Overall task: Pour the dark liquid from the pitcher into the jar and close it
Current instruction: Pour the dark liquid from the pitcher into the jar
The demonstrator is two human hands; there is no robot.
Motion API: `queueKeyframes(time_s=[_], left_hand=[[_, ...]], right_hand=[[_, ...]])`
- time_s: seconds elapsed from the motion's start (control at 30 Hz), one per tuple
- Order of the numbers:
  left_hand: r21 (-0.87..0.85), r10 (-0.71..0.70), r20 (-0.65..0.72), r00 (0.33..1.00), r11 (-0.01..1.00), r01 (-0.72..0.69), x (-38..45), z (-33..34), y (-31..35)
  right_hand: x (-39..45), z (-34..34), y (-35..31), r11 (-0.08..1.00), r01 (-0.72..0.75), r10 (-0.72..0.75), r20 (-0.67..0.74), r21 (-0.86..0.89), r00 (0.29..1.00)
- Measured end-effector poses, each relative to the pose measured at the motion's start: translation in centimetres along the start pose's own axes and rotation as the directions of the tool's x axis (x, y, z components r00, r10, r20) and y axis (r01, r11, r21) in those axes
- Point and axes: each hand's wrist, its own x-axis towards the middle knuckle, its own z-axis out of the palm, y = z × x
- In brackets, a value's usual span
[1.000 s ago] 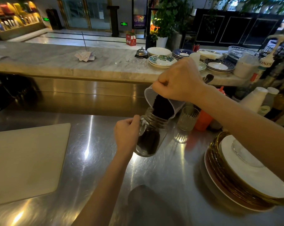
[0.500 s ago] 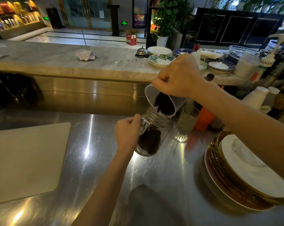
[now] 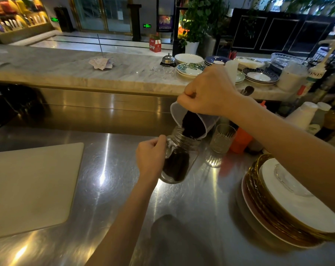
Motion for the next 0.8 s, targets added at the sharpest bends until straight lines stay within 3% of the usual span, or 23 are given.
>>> queueKeyframes(time_s=[0.8], left_hand=[[-0.03,-0.013,-0.005,1.0,0.999,0.013,-0.16,0.1,-0.05]], right_hand=[[-0.1,0.03,-0.21,0.999,0.04,-0.039,0.018,-0.023,0.999]])
